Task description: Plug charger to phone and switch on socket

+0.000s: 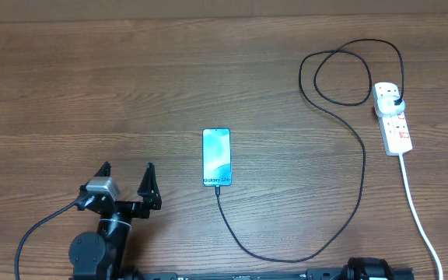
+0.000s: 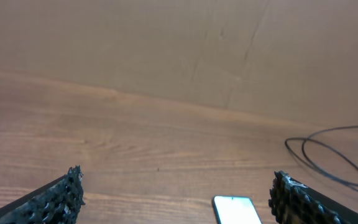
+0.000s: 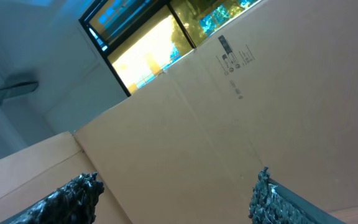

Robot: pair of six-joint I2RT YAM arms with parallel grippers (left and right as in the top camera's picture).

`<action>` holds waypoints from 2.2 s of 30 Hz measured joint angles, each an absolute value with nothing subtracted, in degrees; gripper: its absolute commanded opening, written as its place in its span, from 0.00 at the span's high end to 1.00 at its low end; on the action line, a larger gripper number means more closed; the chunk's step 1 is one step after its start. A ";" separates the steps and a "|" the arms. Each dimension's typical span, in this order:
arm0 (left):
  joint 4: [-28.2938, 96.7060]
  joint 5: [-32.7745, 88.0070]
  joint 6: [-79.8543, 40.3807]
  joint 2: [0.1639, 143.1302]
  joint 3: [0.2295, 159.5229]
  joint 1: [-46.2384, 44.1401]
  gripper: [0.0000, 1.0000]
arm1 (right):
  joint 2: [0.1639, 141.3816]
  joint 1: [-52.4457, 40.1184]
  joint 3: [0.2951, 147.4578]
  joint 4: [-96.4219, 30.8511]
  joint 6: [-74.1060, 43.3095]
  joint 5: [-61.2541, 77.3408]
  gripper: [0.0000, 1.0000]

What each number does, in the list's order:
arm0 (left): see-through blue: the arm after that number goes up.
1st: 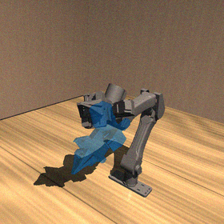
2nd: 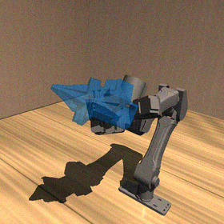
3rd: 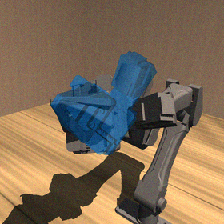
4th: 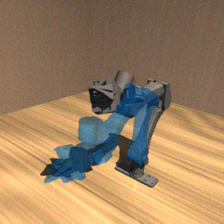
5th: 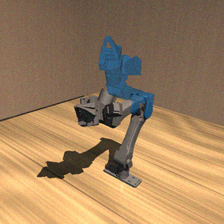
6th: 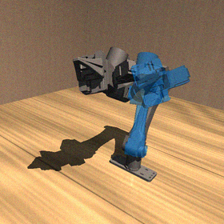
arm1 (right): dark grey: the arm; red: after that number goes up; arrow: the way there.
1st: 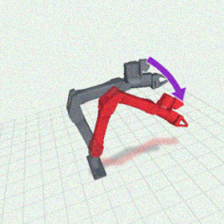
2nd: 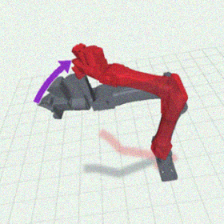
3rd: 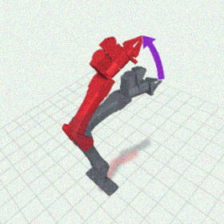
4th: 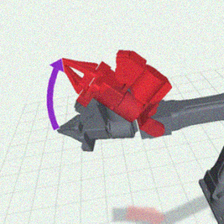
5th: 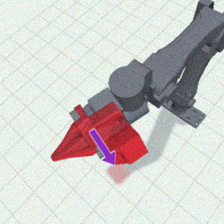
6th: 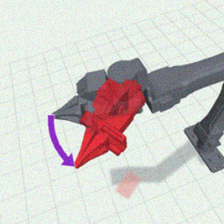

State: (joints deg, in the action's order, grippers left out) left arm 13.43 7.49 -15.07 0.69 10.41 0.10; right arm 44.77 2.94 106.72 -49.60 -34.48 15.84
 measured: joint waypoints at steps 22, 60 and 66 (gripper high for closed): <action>12.23 7.97 -15.07 0.71 4.03 0.10 0.01 | 44.69 -0.91 106.72 -49.93 -34.48 15.62 0.16; 12.21 7.97 -15.07 0.71 4.03 0.10 0.00 | 0.36 -6.42 106.91 -54.76 -34.96 -10.76 0.00; 12.19 7.97 -15.07 0.75 3.99 0.10 0.00 | 0.36 -6.42 88.79 -54.83 -35.77 -11.46 0.00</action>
State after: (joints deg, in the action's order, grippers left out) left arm 12.19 7.97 -15.07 0.75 3.99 0.10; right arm 0.36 -6.42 88.79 -54.83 -35.77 -11.46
